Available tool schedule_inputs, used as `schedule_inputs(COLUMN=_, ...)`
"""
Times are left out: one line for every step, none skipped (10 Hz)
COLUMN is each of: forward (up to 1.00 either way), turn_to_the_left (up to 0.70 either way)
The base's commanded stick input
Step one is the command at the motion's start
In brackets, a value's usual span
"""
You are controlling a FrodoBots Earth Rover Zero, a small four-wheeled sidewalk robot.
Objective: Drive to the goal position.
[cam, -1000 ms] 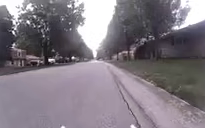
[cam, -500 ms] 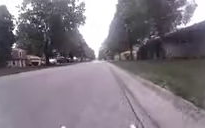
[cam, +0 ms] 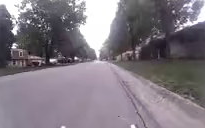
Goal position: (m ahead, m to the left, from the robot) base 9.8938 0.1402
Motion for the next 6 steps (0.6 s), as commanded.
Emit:
schedule_inputs(forward=1.0, turn_to_the_left=0.0)
schedule_inputs(forward=1.0, turn_to_the_left=0.0)
schedule_inputs(forward=1.0, turn_to_the_left=-0.04)
schedule_inputs(forward=1.0, turn_to_the_left=-0.38)
schedule_inputs(forward=1.0, turn_to_the_left=-0.27)
schedule_inputs(forward=1.0, turn_to_the_left=0.0)
